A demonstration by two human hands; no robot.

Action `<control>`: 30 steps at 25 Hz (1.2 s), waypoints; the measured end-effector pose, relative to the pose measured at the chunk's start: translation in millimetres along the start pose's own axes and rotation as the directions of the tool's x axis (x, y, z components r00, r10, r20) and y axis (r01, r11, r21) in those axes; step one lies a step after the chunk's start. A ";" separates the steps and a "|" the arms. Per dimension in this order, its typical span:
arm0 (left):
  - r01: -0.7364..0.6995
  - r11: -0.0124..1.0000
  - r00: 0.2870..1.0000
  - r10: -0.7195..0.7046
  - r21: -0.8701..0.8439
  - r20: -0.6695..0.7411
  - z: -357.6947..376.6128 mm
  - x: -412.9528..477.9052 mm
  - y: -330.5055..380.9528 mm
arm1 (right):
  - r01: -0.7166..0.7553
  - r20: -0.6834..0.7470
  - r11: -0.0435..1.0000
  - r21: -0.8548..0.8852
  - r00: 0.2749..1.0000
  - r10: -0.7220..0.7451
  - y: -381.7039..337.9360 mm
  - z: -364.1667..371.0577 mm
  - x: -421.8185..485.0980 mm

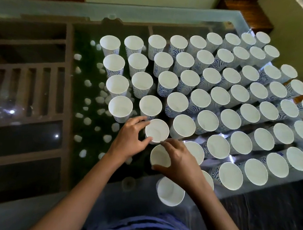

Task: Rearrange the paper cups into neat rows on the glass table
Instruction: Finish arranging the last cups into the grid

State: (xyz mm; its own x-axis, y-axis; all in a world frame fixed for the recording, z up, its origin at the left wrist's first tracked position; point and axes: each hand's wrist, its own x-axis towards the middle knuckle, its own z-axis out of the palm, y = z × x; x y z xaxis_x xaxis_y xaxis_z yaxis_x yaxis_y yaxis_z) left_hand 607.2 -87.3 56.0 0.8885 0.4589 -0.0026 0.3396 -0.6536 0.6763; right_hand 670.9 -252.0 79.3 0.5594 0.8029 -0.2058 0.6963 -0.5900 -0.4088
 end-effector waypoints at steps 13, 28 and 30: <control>-0.025 0.999 1.000 0.025 0.024 -0.010 6.2 -8.8 1.8 | 0.072 -0.041 0.997 0.001 0.997 -0.072 5.7 10.1 -6.3; -0.222 0.974 0.975 0.222 0.043 0.005 38.5 -95.5 33.5 | -0.075 -0.139 0.986 0.151 0.986 0.096 61.5 -17.9 -73.9; -0.197 0.979 0.979 0.200 0.052 -0.049 41.8 -103.6 38.6 | -0.062 -0.097 0.991 0.115 0.993 0.073 70.7 -18.9 -83.3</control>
State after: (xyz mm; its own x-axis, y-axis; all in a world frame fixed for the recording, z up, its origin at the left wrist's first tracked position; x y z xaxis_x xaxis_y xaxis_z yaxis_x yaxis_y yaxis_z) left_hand 541.2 -185.2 51.6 0.9223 0.3479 0.1684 0.1734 -0.7619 0.6241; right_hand 682.0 -362.2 84.4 0.6499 0.7455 -0.1482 0.6038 -0.6248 -0.4951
